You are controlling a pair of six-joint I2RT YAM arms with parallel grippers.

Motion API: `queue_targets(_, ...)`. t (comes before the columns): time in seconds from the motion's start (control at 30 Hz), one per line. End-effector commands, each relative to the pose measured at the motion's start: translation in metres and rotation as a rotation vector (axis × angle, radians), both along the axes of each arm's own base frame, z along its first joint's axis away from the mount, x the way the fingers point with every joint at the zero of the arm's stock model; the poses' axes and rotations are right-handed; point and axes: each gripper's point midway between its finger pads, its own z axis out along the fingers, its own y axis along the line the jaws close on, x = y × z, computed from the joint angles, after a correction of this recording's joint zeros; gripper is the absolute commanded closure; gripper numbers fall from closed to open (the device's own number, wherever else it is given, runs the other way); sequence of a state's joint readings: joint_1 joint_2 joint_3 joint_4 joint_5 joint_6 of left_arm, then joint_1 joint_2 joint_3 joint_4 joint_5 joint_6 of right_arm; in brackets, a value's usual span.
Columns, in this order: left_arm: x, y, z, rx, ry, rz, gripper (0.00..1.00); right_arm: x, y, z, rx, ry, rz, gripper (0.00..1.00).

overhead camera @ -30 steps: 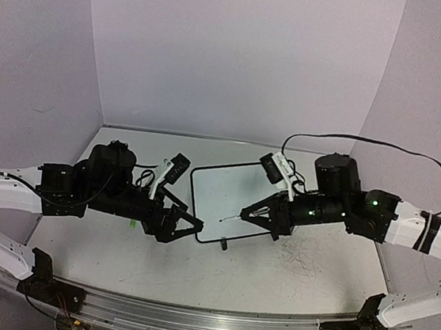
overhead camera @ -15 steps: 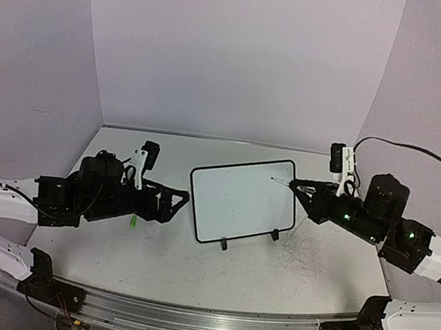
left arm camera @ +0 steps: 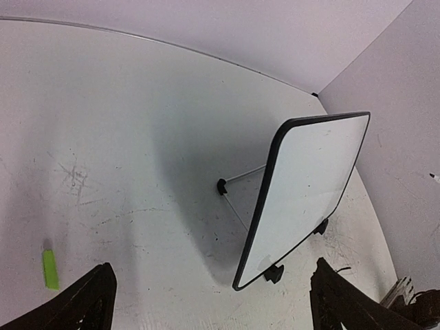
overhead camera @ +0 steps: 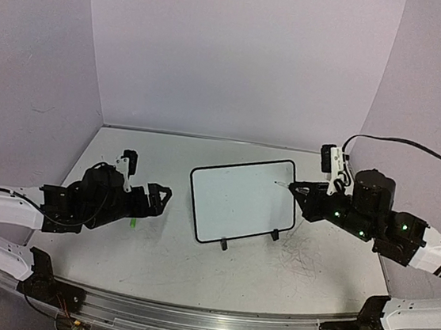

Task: Write a sentence on the whiteboard
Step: Hold the whiteboard at the center of the board.

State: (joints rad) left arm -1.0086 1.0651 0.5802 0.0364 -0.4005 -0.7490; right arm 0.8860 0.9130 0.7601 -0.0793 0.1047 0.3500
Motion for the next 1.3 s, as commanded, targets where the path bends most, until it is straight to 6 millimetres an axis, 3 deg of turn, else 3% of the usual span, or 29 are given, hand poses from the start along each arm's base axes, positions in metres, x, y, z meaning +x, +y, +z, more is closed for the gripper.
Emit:
queue_targets(0.0, 0.004, 0.012, 0.003, -0.129, 0.039, 0.109, 0.00, 0.003, 0.009, 0.024, -0.045, -0.063, 0.043, 1.00)
queue_targets(0.13, 0.003, 0.021, -0.004, -0.192, 0.075, 0.170, 0.01, 0.005, 0.013, 0.030, -0.063, -0.100, 0.064, 1.00)
queue_targets(0.27, 0.005, 0.024, -0.007, -0.225, 0.075, 0.192, 0.01, 0.012, 0.015, 0.023, -0.114, -0.118, 0.051, 1.00)
queue_targets(0.57, 0.024, 0.021, 0.005, -0.235, 0.010, 0.052, 0.01, 0.024, 0.012, 0.020, -0.138, -0.144, -0.010, 1.00)
queue_targets(0.7, 0.032, 0.007, 0.013, -0.241, -0.029, -0.051, 0.00, 0.030, 0.015, 0.023, -0.142, -0.160, -0.024, 1.00)
queue_targets(0.87, 0.029, -0.023, 0.019, -0.257, -0.076, -0.206, 0.02, 0.039, 0.041, 0.021, -0.197, -0.174, 0.050, 1.00)
queue_targets(0.97, 0.032, -0.033, 0.016, -0.263, -0.095, -0.248, 0.04, 0.025, 0.068, 0.023, -0.147, -0.217, 0.214, 1.00)
queue_targets(1.07, 0.036, -0.043, 0.015, -0.285, -0.092, -0.287, 0.06, 0.014, 0.082, 0.022, -0.063, -0.253, 0.293, 1.00)
queue_targets(1.27, 0.040, -0.053, 0.017, -0.313, -0.097, -0.318, 0.07, 0.026, 0.096, 0.003, -0.097, -0.248, 0.244, 1.00)
